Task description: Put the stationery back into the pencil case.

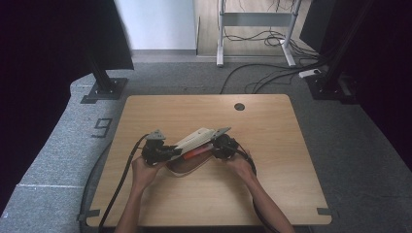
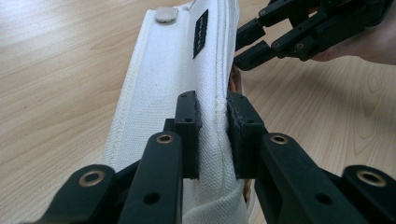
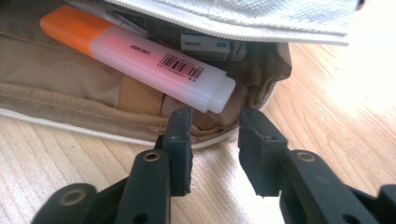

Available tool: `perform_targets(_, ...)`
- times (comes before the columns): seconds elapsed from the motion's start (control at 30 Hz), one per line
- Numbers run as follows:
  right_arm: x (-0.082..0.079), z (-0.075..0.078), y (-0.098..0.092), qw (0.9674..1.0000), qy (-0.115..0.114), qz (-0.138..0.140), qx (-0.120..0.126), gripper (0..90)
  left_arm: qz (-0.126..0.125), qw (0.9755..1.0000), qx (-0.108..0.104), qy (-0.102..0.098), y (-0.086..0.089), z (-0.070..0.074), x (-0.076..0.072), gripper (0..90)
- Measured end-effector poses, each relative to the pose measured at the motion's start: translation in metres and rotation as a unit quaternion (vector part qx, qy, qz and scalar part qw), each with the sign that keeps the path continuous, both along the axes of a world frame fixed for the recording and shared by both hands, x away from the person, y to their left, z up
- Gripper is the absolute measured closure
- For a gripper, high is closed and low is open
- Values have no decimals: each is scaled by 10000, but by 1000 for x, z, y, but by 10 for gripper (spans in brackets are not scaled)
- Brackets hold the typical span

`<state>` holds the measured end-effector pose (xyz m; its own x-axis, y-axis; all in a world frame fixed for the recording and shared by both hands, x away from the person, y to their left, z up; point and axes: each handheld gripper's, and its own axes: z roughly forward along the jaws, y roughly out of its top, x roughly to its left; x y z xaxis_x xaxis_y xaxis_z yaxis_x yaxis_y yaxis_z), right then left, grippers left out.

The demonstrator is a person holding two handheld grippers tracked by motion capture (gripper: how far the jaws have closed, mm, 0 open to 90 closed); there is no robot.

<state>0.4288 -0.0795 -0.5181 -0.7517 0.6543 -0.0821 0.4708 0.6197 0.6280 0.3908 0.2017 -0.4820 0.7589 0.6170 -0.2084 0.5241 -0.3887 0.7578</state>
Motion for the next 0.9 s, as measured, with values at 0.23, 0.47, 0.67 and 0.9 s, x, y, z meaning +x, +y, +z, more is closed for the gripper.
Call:
perform_targets(0.23, 3, 0, 9, 9998, -13, 89, 176, 708, -3, 10000, 4, -3, -1, 0, 0, 760)
perform_targets(0.47, 3, -2, 23, 9994, -56, 277, 190, 709, -24, 10000, -4, 32, -1, -1, 0, 758)
perform_targets(0.67, 2, 2, 14, 9991, 60, 170, 383, 665, -53, 9999, 6, 97, -2, -4, 0, 752)
perform_targets(0.9, -2, 3, -4, 9990, 130, 61, 423, 604, -86, 9998, 29, 174, -4, -8, -1, 732)
